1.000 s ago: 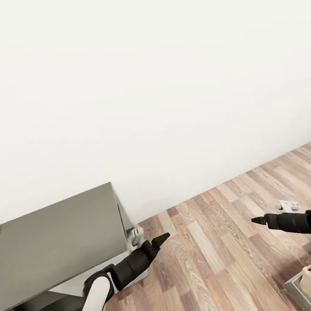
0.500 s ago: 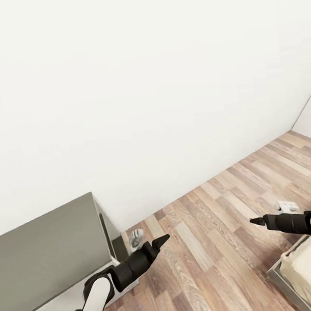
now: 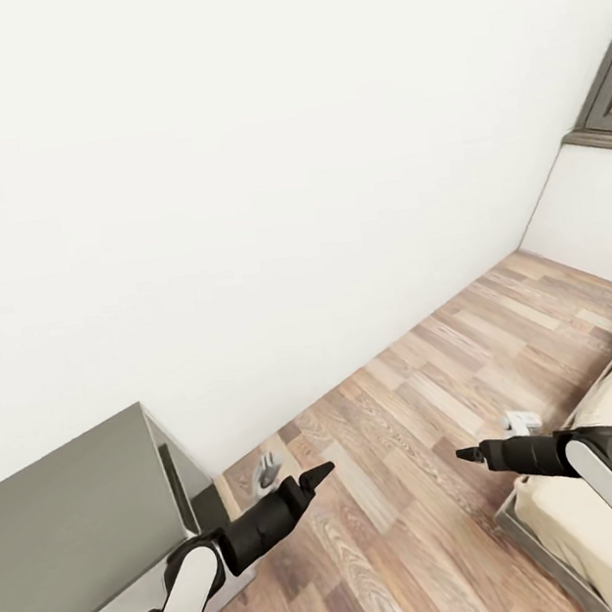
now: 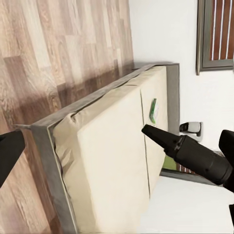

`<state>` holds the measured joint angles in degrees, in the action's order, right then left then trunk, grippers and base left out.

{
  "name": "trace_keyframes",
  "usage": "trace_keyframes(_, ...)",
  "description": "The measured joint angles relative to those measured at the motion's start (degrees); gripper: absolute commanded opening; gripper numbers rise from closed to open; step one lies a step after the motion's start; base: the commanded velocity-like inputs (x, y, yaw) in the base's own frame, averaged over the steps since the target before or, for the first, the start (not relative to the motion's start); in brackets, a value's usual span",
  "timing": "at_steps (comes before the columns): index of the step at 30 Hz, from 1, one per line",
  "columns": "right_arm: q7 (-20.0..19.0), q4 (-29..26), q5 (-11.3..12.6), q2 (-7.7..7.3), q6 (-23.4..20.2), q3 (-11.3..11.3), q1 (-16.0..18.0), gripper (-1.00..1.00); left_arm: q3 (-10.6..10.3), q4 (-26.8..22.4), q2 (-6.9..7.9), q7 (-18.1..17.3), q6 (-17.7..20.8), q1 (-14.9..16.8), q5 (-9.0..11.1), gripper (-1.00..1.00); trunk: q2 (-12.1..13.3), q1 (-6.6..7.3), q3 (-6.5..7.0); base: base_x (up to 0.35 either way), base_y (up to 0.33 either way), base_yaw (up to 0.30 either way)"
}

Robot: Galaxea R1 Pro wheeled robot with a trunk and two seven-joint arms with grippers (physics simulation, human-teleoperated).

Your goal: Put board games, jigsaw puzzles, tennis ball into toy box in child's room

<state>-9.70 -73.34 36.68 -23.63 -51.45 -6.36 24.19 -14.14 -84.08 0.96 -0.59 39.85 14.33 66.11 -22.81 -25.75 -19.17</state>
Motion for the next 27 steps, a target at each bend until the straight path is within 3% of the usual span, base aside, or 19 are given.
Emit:
trace_keyframes(9,0.00,-0.09,-0.07,0.78,0.61,-1.16,1.13,1.00,0.00,0.04,0.02,0.01,-0.01,0.01,-0.05,1.00,0.00,0.00,0.32,0.000,0.000,-0.268)
trace_keyframes(27,0.01,-0.17,-0.09,0.53,0.84,-0.98,2.32,1.00,0.20,0.06,0.29,-0.16,0.00,-0.04,0.07,1.00,0.00,0.00,0.95,0.000,0.000,-0.268)
